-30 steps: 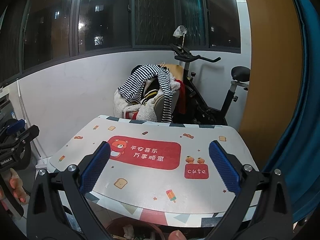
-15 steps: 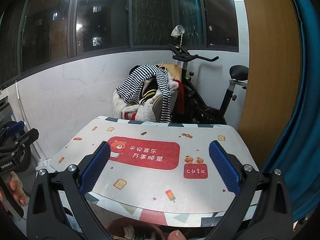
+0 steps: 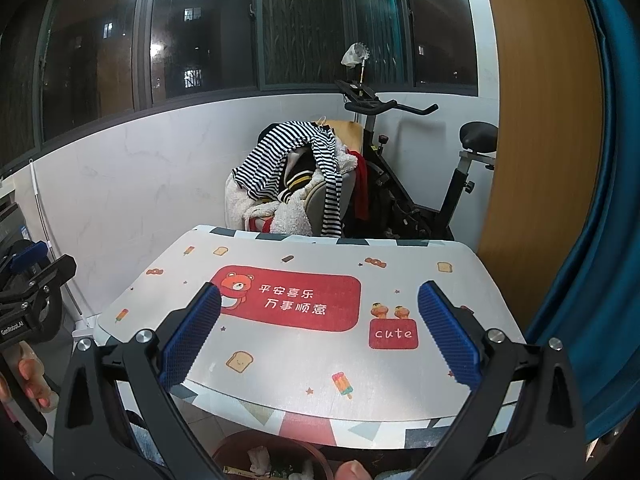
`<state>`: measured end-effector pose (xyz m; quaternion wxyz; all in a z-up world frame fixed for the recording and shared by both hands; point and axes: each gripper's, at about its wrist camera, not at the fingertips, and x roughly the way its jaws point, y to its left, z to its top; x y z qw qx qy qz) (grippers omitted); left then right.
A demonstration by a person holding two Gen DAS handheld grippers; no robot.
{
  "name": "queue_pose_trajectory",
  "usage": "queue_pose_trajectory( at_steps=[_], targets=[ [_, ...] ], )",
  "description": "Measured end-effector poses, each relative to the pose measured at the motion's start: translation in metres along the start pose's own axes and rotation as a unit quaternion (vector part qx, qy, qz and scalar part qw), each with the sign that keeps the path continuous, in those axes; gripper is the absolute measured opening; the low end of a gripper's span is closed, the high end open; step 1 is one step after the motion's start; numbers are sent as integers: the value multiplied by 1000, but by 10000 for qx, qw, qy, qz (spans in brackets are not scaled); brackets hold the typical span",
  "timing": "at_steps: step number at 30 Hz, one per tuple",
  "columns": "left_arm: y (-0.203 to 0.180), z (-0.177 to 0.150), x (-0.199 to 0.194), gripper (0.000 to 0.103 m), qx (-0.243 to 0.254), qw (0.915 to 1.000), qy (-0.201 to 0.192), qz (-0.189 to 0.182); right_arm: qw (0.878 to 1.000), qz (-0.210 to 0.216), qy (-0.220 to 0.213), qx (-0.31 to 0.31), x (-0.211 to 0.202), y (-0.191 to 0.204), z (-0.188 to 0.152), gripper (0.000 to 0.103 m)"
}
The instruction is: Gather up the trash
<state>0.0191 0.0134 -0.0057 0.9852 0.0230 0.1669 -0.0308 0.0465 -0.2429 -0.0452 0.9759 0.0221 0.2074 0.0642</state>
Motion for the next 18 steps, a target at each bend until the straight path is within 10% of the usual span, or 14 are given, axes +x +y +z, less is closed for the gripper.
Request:
queue_pose_trajectory(
  at_steps=[18],
  targets=[
    [-1, -4, 1, 97, 10, 10000, 10, -37, 10000, 0, 57, -11, 1, 2, -5, 97]
  ],
)
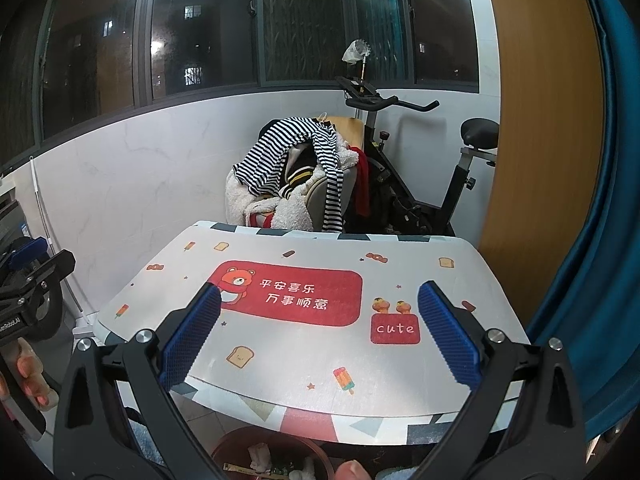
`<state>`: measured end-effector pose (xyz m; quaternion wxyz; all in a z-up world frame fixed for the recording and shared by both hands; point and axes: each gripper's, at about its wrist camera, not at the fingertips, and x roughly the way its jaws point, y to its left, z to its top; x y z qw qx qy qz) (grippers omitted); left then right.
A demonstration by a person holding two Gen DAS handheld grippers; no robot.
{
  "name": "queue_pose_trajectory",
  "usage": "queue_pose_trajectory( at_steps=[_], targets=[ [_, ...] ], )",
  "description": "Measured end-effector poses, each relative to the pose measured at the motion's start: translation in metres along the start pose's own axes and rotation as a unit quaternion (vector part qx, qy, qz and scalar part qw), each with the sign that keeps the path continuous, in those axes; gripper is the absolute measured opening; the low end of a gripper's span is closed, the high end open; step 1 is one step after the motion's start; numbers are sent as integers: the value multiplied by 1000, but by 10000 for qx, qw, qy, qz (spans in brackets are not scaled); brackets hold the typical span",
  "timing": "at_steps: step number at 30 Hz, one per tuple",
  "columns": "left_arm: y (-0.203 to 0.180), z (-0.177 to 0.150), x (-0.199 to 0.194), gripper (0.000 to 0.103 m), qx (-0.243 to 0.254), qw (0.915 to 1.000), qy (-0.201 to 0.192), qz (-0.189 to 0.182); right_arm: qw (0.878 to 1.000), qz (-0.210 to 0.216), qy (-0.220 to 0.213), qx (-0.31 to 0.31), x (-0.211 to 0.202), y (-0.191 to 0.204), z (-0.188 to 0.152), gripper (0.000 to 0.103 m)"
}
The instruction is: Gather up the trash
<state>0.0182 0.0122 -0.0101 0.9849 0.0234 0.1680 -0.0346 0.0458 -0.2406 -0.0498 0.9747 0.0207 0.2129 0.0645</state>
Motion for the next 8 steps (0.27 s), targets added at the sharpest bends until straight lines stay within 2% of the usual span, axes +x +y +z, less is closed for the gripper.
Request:
queue_pose_trajectory(
  at_steps=[8],
  targets=[
    [0, 0, 2, 97, -22, 10000, 38, 60, 10000, 17, 42, 36, 1, -1, -4, 97]
  ],
)
